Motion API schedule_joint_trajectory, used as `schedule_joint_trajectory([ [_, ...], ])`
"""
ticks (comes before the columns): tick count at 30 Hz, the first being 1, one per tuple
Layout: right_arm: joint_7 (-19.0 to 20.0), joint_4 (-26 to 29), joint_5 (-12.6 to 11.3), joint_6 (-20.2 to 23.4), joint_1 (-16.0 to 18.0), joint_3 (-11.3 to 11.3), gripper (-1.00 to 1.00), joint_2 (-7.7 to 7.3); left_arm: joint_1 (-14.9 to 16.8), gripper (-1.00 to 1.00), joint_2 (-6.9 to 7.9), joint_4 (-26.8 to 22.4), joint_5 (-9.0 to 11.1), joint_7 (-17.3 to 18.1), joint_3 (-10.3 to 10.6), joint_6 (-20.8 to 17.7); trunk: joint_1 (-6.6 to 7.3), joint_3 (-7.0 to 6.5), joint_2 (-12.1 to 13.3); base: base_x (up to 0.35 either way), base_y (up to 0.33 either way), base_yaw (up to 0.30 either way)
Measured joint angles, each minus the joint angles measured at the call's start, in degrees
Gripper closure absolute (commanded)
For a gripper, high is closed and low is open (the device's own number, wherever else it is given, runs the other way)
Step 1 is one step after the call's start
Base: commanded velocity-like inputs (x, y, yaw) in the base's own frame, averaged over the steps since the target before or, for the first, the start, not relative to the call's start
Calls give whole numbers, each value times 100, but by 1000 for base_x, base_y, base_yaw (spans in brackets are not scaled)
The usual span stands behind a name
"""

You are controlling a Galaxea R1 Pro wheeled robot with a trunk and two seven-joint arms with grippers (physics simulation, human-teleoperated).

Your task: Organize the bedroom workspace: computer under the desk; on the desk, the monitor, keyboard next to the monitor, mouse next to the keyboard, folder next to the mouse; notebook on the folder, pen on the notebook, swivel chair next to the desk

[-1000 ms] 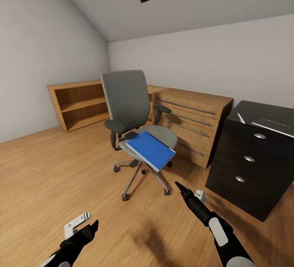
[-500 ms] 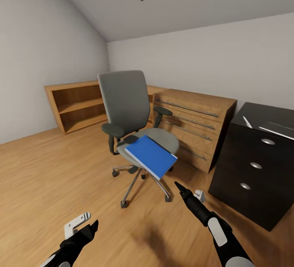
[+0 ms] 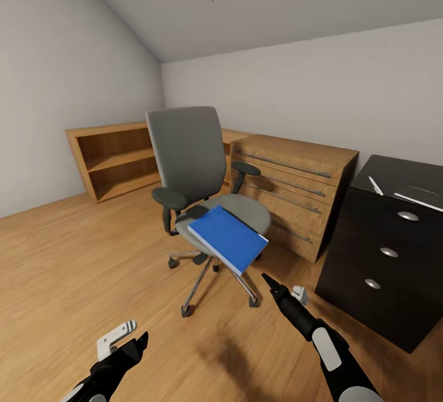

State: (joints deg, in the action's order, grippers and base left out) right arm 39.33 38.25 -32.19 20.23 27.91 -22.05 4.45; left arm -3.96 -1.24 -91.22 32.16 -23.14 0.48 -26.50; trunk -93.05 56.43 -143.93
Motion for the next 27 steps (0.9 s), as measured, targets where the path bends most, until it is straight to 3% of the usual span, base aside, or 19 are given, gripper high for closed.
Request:
schedule_joint_trajectory([
  [7, -1, -2, 7, 0, 0, 11, -100, 32, 0, -100, 0, 0, 2, 0, 0, 3, 0, 0, 0, 1, 0, 0],
  [16, -1, -3, 6, 0, 0, 16, -100, 41, 0, -100, 0, 0, 2, 0, 0, 4, 23, -199, 12, 0, 0, 0],
  [27, -10, -3, 8, 0, 0, 17, -100, 63, 0, -100, 0, 0, 23, 11, 0, -5, 24, -200, 12, 21, 7, 0],
])
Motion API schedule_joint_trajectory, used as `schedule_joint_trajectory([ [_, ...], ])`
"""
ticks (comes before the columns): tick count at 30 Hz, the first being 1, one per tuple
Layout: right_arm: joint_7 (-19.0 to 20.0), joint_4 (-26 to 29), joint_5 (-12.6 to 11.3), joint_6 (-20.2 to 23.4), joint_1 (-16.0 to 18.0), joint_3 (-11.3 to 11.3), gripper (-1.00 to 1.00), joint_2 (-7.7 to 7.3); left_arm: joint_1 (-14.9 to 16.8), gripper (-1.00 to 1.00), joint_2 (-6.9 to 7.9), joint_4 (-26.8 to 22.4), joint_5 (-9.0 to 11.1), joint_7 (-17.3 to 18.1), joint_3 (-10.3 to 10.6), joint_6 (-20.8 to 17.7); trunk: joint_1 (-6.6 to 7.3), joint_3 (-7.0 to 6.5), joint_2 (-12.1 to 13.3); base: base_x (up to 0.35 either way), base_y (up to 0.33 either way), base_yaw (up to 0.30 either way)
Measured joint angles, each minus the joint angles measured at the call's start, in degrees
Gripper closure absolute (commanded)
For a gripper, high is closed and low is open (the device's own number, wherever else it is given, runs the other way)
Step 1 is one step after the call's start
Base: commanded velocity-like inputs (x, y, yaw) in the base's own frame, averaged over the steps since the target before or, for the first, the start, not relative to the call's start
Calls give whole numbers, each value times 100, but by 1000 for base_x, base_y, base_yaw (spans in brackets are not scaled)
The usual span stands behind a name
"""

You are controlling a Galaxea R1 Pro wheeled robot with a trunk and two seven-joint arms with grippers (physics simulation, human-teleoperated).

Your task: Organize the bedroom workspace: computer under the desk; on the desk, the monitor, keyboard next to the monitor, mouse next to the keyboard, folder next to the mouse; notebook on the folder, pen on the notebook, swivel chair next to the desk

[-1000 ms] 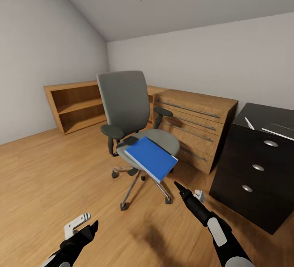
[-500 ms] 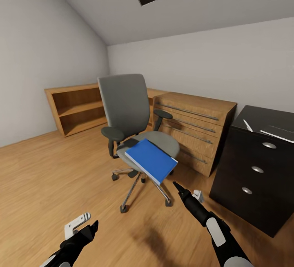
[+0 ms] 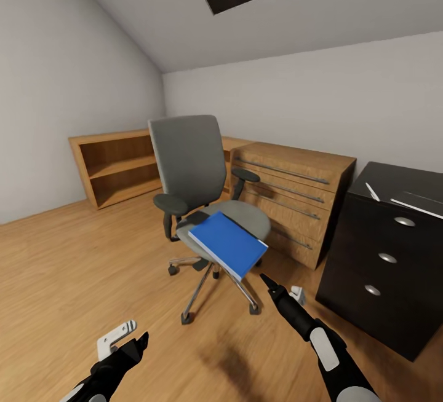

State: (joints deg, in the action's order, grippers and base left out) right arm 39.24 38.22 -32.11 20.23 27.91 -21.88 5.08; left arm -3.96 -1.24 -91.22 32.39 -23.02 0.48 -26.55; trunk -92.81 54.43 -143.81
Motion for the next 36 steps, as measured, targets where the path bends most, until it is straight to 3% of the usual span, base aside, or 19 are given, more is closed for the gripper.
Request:
schedule_joint_trajectory([
  [27, 4, 0, 0, 0, 0, 0, -100, 5, 0, -100, 3, 9, 7, 6, -1, -8, -1, 0, 0, 40, 15, 0],
  [36, 1, -2, -6, 0, 0, 3, -100, 4, 0, -100, 0, 7, 11, 2, 0, -11, -1, 0, 0, 4, 218, 0],
])
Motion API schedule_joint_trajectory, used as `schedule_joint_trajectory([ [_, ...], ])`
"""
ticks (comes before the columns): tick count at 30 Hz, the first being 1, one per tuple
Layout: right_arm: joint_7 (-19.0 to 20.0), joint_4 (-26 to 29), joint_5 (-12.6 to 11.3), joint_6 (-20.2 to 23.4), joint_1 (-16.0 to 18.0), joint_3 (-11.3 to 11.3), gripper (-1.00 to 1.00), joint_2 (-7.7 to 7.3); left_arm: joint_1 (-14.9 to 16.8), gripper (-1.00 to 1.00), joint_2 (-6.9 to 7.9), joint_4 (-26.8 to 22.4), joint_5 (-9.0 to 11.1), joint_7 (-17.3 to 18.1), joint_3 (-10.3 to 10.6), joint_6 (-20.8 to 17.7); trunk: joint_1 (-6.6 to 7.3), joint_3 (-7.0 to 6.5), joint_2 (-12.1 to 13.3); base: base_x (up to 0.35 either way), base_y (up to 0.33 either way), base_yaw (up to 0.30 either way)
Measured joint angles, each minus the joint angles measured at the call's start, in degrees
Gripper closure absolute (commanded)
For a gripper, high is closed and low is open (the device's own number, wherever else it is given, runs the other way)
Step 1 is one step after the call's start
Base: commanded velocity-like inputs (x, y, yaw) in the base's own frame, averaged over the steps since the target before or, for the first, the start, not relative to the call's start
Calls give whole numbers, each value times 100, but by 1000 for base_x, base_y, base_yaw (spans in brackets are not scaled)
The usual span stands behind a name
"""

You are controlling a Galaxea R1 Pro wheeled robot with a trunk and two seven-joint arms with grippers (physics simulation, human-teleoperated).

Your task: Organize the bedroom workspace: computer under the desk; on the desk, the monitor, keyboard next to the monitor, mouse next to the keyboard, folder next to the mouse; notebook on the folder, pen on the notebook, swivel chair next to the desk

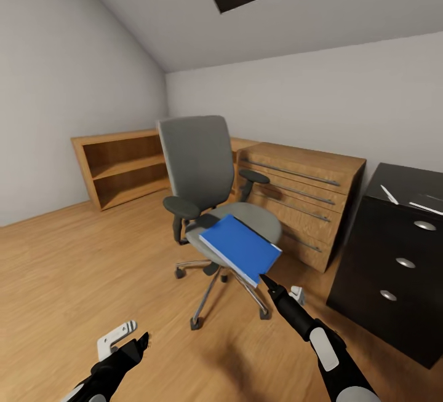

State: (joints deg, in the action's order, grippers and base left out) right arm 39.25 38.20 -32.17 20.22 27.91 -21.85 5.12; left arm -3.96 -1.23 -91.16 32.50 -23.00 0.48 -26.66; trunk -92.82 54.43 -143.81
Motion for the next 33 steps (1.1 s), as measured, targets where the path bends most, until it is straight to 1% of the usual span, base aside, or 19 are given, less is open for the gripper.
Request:
schedule_joint_trajectory([
  [11, 5, 2, 6, 0, 0, -3, -100, 1, 0, -100, 4, 43, -7, -3, 0, 5, 0, 0, 0, 8, 43, 0],
  [21, 4, 2, 7, 0, 0, -3, -100, 1, 0, -100, 0, 64, -15, -2, 0, 4, 1, 0, 0, 168, 10, 0],
  [33, 6, 10, 7, 0, 0, -3, -100, -6, 0, -100, 7, 77, -16, -5, -6, 2, 0, 0, 0, 23, 1, 0],
])
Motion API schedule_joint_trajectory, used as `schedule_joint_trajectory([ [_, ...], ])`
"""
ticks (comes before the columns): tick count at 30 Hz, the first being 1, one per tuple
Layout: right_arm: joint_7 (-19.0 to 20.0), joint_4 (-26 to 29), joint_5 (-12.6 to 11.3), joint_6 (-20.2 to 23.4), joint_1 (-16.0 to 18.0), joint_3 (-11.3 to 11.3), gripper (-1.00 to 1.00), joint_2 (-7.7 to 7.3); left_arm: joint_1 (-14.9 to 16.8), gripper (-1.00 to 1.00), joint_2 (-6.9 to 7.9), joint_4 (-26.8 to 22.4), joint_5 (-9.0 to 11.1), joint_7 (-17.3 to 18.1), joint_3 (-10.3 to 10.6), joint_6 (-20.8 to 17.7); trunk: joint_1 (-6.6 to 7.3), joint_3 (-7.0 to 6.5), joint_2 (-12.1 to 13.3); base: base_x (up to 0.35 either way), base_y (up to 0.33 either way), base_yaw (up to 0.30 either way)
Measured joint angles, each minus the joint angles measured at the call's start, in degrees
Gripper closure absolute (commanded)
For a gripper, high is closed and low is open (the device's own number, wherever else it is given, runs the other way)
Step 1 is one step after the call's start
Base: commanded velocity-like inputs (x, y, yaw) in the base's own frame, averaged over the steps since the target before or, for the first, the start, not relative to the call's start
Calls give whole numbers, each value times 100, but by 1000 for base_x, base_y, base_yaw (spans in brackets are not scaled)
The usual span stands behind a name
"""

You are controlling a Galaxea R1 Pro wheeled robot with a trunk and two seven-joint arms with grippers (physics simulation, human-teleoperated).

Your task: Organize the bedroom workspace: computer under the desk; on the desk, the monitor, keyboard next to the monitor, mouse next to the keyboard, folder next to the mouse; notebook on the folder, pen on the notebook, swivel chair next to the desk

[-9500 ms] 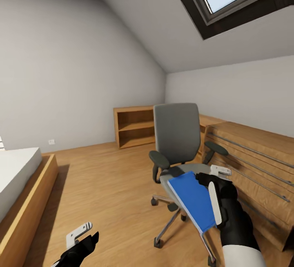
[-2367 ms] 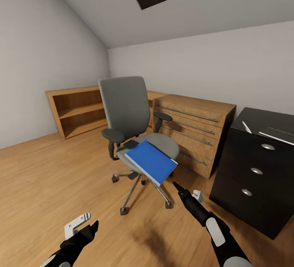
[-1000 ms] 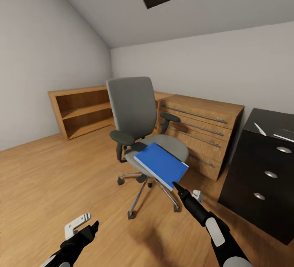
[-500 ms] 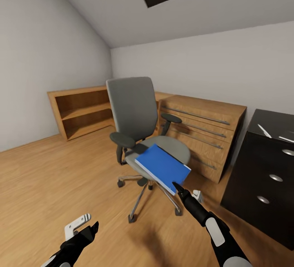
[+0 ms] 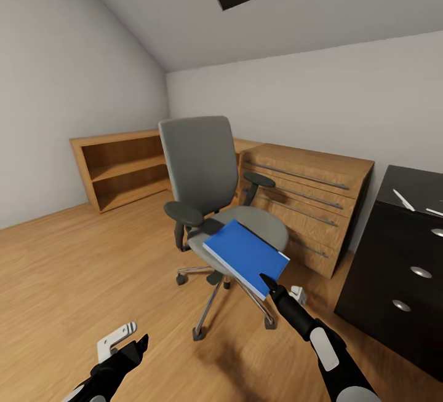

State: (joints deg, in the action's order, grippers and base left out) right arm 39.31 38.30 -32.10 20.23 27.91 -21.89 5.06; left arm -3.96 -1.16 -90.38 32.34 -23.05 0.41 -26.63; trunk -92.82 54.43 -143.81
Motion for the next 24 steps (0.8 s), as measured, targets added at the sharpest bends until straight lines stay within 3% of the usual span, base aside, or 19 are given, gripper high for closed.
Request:
schedule_joint_trajectory([
  [24, 133, 11, -9, 0, 0, -12, -100, -9, 0, -100, 1, 42, 2, 0, 2, 0, 0, 0, 0, 0, 0, 0],
])
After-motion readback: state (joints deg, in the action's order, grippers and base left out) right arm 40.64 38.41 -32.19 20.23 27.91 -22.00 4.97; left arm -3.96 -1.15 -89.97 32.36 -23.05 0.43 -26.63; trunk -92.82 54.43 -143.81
